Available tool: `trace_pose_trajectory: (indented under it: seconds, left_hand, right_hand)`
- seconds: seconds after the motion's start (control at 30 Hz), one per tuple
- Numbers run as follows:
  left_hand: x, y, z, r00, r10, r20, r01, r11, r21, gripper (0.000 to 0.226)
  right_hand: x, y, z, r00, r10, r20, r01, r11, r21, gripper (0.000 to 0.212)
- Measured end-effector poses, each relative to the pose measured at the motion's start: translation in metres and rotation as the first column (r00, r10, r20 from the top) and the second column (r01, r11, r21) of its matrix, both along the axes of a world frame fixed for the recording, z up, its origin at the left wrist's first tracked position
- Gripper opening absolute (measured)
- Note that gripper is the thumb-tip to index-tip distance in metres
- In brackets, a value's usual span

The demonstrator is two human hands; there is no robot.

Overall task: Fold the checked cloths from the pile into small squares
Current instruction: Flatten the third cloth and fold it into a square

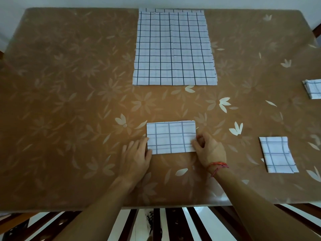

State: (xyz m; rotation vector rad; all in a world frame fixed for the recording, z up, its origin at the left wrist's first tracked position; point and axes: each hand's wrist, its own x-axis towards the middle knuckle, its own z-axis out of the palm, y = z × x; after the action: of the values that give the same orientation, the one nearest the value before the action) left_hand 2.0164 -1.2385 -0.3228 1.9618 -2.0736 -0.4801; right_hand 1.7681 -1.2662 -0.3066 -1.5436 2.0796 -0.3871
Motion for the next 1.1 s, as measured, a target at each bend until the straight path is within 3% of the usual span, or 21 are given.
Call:
trace_pose_trajectory:
  seconds: [0.27,0.33,0.43,0.6,0.77,1.1]
  left_hand:
    - [0.008,-0.002,0.005,0.993,-0.079,0.084,0.086,0.993,-0.085,0.042]
    - [0.01,-0.007,0.007,0.986,-0.144,0.086,0.152,0.984,-0.091,0.047]
    - [0.013,-0.016,0.007,0.955,-0.258,0.143,0.269,0.961,-0.065,0.055]
    - [0.018,-0.024,0.001,0.918,-0.336,0.212,0.346,0.938,-0.013,0.057]
    - [0.019,-0.025,-0.01,0.909,-0.336,0.247,0.349,0.937,-0.008,0.057]
    - [0.018,-0.023,-0.01,0.889,-0.359,0.285,0.37,0.929,0.016,0.058]
  right_hand:
    - [0.008,0.0,0.014,0.999,0.004,-0.045,-0.006,0.999,-0.035,0.034]
    - [0.018,0.001,0.016,0.988,0.11,-0.11,-0.126,0.981,-0.149,0.037]
    - [0.043,-0.002,0.013,0.915,0.329,-0.233,-0.389,0.873,-0.295,0.041]
    - [0.084,-0.014,0.0,0.761,0.577,-0.296,-0.636,0.753,-0.167,0.05]
    - [0.093,-0.023,-0.016,0.614,0.696,-0.373,-0.761,0.647,-0.045,0.057]
    - [0.067,-0.024,-0.025,0.611,0.685,-0.396,-0.719,0.69,0.084,0.071]
